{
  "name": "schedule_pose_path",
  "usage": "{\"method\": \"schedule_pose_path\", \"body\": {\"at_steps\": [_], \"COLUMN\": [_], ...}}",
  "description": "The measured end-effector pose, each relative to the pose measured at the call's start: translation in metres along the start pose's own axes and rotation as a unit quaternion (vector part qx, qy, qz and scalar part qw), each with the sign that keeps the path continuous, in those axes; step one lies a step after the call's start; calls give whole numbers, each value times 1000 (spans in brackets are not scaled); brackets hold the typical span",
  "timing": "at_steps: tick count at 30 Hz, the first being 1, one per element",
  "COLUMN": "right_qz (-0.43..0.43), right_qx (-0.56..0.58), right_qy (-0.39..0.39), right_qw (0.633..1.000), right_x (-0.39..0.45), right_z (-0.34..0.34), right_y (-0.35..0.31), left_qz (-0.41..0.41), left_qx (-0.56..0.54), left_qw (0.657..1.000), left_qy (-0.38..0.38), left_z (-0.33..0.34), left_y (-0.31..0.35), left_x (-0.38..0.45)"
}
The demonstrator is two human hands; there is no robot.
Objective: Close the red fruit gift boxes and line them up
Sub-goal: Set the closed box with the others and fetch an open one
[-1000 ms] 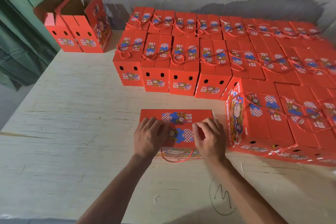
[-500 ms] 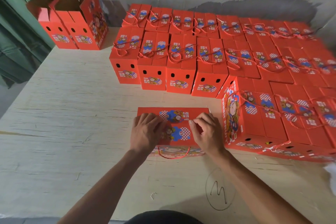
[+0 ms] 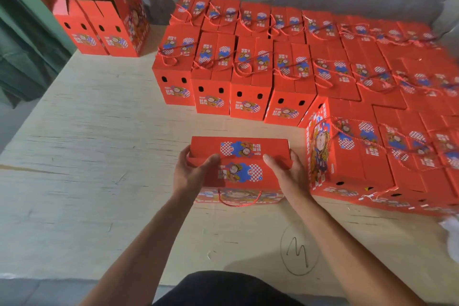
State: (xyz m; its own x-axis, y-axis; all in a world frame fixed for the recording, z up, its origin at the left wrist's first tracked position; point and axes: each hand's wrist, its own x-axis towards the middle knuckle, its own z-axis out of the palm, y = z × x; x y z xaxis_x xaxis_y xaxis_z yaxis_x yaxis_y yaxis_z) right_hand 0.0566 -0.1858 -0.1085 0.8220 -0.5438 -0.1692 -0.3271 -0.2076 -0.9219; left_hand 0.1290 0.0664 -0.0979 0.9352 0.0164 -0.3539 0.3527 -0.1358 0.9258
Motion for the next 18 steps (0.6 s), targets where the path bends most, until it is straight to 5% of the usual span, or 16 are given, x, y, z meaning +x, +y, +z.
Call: {"method": "schedule_pose_path", "body": {"at_steps": [18], "right_qz": [-4], "right_qx": [-100], "right_qy": [24], "right_qw": [995], "right_x": [0], "right_z": [1], "right_y": [10], "left_qz": [62], "left_qx": [116], "left_qw": [986], "left_qy": [98], "left_z": [11], "left_y": [-12], "left_x": [-1]}}
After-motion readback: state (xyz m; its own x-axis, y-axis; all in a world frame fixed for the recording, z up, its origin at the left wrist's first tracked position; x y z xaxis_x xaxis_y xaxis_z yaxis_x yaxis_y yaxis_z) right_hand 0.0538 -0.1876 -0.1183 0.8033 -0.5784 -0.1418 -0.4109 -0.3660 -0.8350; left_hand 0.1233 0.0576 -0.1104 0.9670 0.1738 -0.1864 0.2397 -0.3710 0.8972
